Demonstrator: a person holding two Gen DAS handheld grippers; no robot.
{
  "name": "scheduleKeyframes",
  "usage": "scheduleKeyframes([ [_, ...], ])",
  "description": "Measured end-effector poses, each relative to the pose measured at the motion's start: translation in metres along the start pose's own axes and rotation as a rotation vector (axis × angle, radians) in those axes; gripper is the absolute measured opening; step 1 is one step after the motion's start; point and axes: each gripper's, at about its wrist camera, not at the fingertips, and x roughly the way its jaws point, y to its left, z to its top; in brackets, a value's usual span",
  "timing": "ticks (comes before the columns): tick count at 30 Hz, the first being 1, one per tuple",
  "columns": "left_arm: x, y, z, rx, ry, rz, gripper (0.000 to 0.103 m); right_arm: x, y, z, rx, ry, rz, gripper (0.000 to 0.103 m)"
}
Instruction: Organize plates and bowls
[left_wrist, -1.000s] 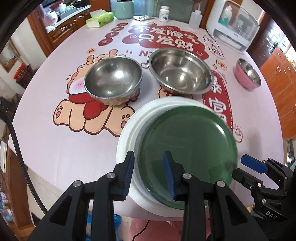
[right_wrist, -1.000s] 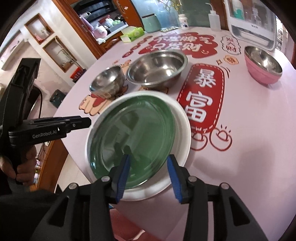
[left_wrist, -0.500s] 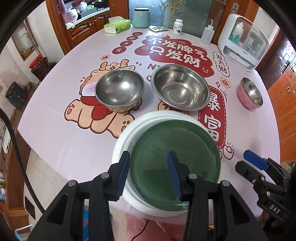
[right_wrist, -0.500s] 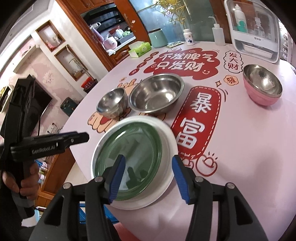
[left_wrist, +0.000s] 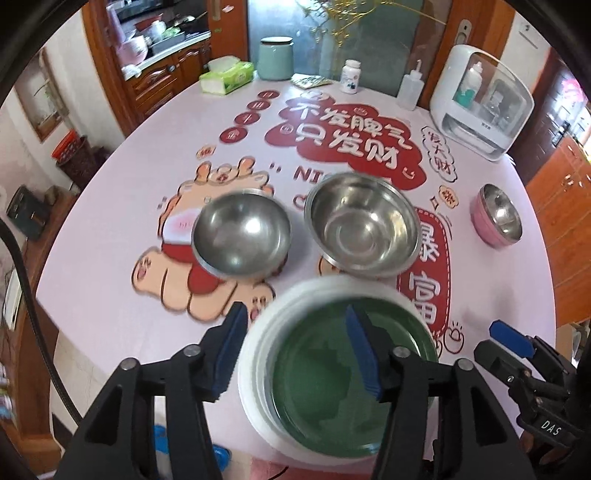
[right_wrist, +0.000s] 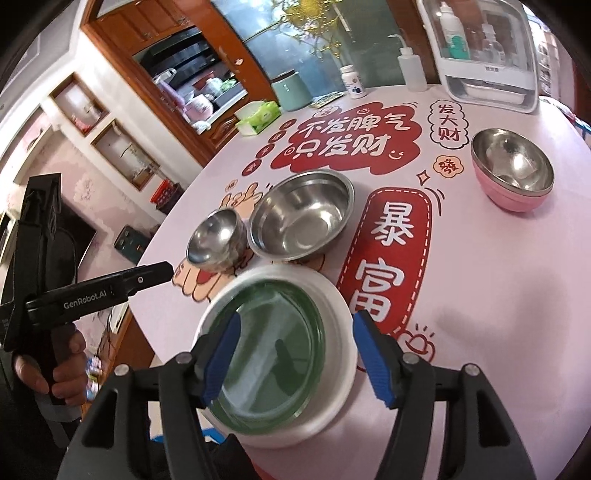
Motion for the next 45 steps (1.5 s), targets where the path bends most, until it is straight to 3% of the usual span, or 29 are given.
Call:
scheduleKeyframes([
  [12,0.021,0.014,0.063,0.152,-0.016,-0.097,0.062,0.028,0.018,0.020,0.130,-0.057,-0.077,0.064],
  [24,0.067,0.013,0.091,0.340,0.050,-0.190,0.062,0.062,0.027,0.020,0.304,-0.127,-0.146,0.064],
  [35,0.098,0.017,0.112,0.385,0.060,-0.283,0.062,0.073,0.030,0.023,0.422,-0.176,-0.227,0.064],
  [45,0.133,0.006,0.118,0.411,0.119,-0.307,0.062,0.083,0.015,0.024,0.526,-0.167,-0.255,0.064],
])
